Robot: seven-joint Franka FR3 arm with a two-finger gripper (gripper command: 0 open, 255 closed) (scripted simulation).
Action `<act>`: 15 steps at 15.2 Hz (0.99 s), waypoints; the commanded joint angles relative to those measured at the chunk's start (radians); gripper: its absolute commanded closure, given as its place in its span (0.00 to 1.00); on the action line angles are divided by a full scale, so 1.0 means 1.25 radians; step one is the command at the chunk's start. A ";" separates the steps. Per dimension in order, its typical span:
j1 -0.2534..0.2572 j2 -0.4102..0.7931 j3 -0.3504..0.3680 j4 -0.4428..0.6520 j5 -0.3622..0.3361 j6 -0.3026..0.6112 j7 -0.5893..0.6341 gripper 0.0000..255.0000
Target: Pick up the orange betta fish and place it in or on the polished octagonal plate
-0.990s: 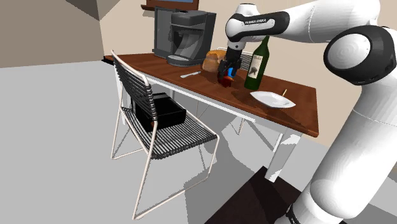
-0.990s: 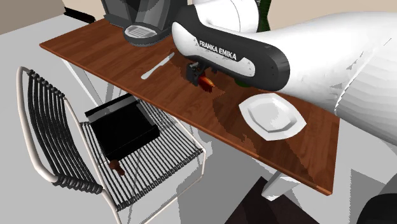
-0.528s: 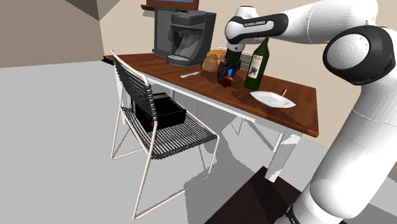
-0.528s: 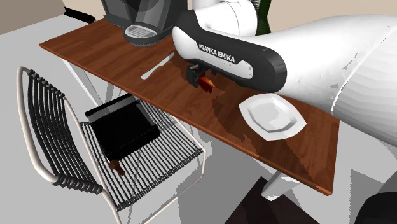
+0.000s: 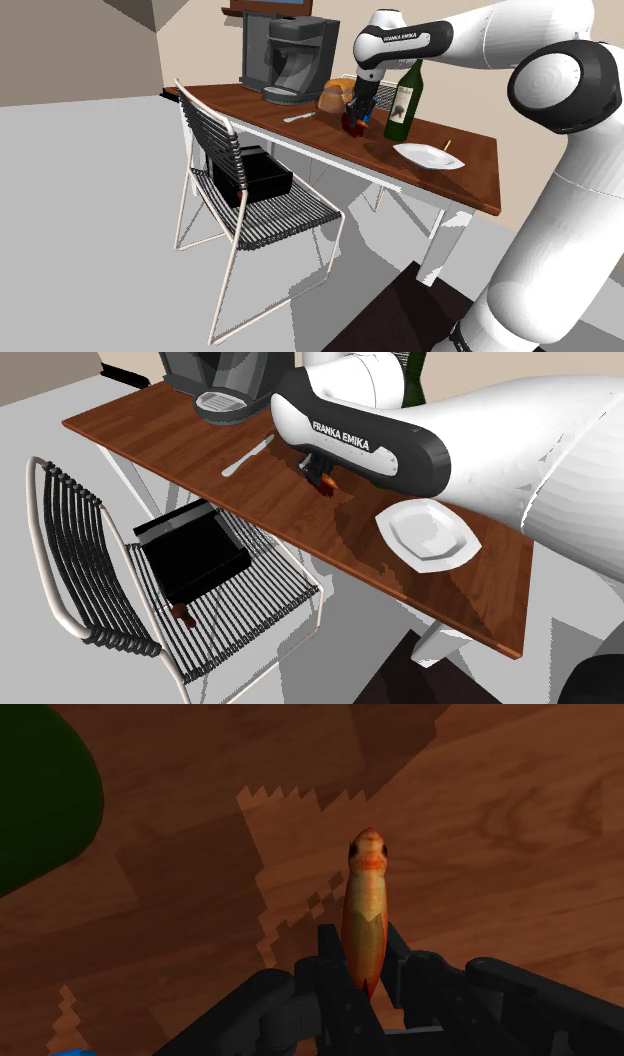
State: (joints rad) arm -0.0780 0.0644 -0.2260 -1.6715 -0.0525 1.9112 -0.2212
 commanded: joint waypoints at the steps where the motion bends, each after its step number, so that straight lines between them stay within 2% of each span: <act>1: 0.000 0.000 0.000 0.000 0.000 0.000 0.000 1.00; 3: 0.000 0.000 0.000 0.000 0.000 0.000 0.000 1.00; 15: -0.003 0.024 -0.002 0.159 0.008 -0.136 -0.011 1.00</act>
State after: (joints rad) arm -0.0821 0.0931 -0.2284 -1.4931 -0.0430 1.7614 -0.2349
